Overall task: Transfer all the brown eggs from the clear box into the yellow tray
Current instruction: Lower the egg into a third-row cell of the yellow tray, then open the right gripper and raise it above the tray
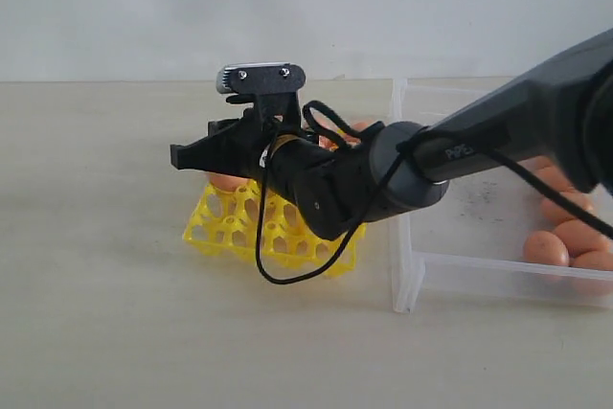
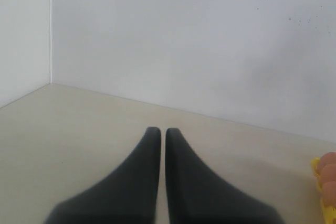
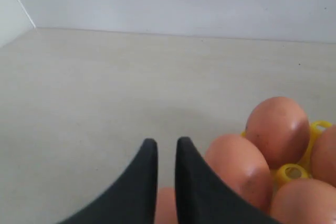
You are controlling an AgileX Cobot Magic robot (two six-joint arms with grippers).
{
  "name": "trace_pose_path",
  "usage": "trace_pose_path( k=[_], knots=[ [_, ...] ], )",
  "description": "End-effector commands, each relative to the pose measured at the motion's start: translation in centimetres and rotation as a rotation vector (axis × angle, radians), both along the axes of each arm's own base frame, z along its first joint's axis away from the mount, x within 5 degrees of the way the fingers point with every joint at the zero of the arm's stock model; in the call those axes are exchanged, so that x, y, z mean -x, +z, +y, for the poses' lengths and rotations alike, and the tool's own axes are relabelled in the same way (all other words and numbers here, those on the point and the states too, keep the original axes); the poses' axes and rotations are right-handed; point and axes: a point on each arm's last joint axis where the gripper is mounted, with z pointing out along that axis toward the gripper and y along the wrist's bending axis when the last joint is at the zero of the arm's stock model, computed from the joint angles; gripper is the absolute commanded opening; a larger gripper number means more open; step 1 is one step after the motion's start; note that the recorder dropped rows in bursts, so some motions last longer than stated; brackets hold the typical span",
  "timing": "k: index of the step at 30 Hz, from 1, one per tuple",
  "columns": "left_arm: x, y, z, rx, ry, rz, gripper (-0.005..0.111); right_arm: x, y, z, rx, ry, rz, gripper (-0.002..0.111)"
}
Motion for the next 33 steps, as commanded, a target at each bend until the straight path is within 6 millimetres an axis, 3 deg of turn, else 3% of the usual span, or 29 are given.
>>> trace_pose_path(
  k=[1, 27, 29, 32, 33],
  knots=[
    [0.0, 0.1, 0.0, 0.014, 0.002, -0.018, 0.004, 0.4, 0.7, -0.3, 0.046, 0.011, 0.089, 0.0],
    [0.0, 0.1, 0.0, 0.014, 0.002, -0.018, 0.004, 1.7, -1.5, -1.0, 0.232, 0.036, 0.354, 0.0],
    [0.0, 0.1, 0.0, 0.014, 0.002, -0.018, 0.004, 2.0, -0.6, -1.0, 0.275, 0.074, 0.323, 0.0],
    [0.0, 0.1, 0.0, 0.014, 0.002, -0.018, 0.004, 3.0, 2.2, -0.2, 0.309, 0.148, 0.211, 0.0],
    [0.0, 0.1, 0.0, 0.014, 0.002, -0.018, 0.004, 3.7, 5.0, 0.3, 0.282, 0.179, 0.111, 0.0]
  ],
)
